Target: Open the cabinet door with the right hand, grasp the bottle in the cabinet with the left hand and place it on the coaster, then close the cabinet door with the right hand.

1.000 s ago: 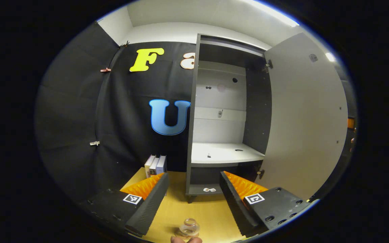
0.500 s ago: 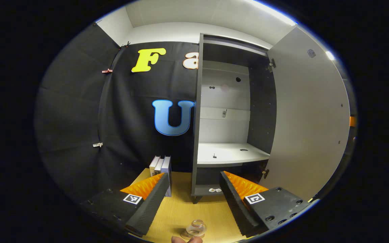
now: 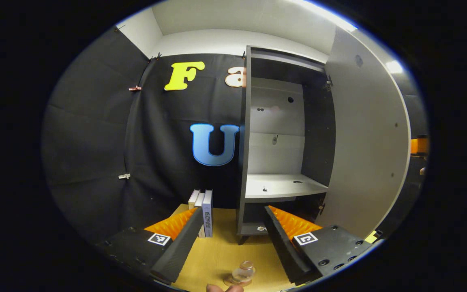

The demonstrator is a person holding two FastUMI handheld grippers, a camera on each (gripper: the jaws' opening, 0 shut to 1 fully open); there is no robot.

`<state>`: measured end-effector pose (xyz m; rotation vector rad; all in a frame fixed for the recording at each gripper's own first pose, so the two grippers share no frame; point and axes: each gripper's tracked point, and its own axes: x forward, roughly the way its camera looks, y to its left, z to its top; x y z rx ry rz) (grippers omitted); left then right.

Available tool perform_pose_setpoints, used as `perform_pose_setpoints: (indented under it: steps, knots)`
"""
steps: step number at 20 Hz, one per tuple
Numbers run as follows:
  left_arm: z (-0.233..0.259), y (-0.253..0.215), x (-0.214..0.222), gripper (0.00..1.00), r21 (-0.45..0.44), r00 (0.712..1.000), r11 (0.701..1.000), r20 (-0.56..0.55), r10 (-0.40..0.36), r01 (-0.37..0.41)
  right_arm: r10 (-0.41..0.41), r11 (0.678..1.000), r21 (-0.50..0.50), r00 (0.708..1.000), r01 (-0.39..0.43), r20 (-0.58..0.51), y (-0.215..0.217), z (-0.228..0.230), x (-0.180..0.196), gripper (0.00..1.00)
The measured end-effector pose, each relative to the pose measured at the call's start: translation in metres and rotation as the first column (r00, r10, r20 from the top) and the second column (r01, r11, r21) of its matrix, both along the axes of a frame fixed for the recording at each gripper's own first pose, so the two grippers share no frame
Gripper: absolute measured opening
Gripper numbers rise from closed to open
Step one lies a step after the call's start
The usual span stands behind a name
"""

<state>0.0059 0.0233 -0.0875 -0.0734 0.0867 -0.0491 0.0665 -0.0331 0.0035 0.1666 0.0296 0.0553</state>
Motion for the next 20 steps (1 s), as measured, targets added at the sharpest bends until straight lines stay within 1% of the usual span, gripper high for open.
perform_pose_setpoints:
  steps: [2,4,5,7,9,14,15,20]
  knots:
    - [0.006,0.004,-0.004,0.92,0.019,1.0,1.0,0.01,0.009,-0.009,0.042,0.999,-0.01,0.999,-0.042,-0.006,0.022,-0.001,0.005,0.95]
    - [0.012,0.004,-0.006,0.92,0.028,1.0,0.999,0.017,0.013,-0.014,0.102,0.995,-0.011,0.995,-0.102,-0.007,0.043,0.0,0.006,0.95]
    - [0.014,0.003,-0.007,0.95,0.031,1.0,0.999,0.017,0.013,-0.014,0.132,0.991,-0.004,0.991,-0.132,-0.007,0.053,0.001,0.003,0.96]
    - [0.02,0.003,-0.008,0.95,0.04,1.0,0.999,0.019,0.017,-0.018,0.159,0.987,0.002,0.987,-0.159,-0.007,0.061,0.0,-0.002,0.98]
    - [0.023,0.003,-0.008,0.95,0.05,1.0,0.999,0.016,0.019,-0.02,0.15,0.989,-0.005,0.989,-0.15,-0.003,0.056,0.0,-0.003,0.99]
    - [0.038,0.005,-0.004,0.95,0.05,0.999,0.998,0.014,0.033,-0.034,0.089,0.995,-0.042,0.996,-0.089,0.004,0.032,-0.008,0.0,0.99]
    - [0.044,0.005,-0.005,0.92,0.054,0.999,0.998,0.021,0.036,-0.037,0.086,0.995,-0.046,0.996,-0.086,-0.003,0.03,-0.012,0.0,0.99]
    - [0.059,-0.003,-0.003,0.92,0.062,0.999,0.998,0.04,0.032,-0.034,0.07,0.995,-0.077,0.997,-0.071,-0.013,0.016,-0.018,-0.006,0.99]
